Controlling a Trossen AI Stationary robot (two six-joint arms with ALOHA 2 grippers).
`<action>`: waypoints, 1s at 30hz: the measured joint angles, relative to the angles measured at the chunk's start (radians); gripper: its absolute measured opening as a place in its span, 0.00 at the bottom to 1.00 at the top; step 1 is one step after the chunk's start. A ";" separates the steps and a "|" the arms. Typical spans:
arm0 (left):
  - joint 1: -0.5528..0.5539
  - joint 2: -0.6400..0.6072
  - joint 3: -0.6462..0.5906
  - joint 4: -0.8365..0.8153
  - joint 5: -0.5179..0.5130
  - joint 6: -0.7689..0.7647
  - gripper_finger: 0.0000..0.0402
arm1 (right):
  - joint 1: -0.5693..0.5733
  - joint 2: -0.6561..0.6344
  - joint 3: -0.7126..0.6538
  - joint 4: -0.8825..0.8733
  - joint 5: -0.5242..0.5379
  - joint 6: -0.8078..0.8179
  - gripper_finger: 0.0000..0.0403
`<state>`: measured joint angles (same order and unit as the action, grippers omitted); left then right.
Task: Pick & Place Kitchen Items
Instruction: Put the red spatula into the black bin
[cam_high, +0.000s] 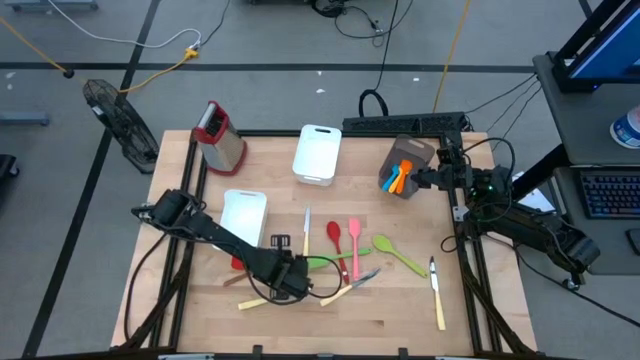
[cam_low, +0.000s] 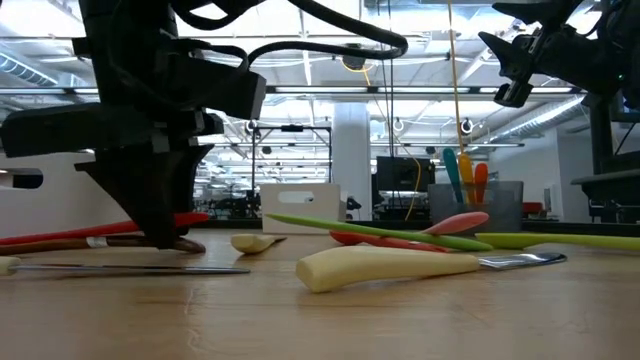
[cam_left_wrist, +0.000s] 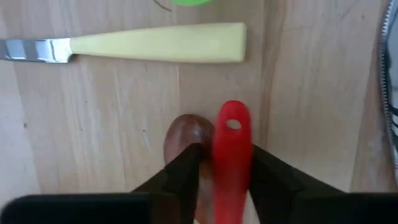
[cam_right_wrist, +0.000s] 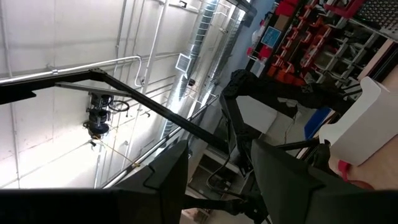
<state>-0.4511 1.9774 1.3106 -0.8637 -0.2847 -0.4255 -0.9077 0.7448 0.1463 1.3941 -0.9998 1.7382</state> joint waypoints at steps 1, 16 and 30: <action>0.000 0.000 0.000 0.000 -0.007 -0.003 0.26 | 0.000 0.000 0.000 0.000 0.000 0.000 0.42; 0.012 0.000 0.003 0.000 -0.011 -0.051 0.11 | 0.000 0.000 0.000 0.000 0.001 0.000 0.42; 0.021 -0.048 0.003 0.000 -0.022 -0.055 0.09 | 0.000 0.000 0.000 -0.001 0.002 0.000 0.42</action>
<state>-0.4305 1.9289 1.3132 -0.8635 -0.3069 -0.4808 -0.9081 0.7447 0.1463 1.3934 -0.9977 1.7382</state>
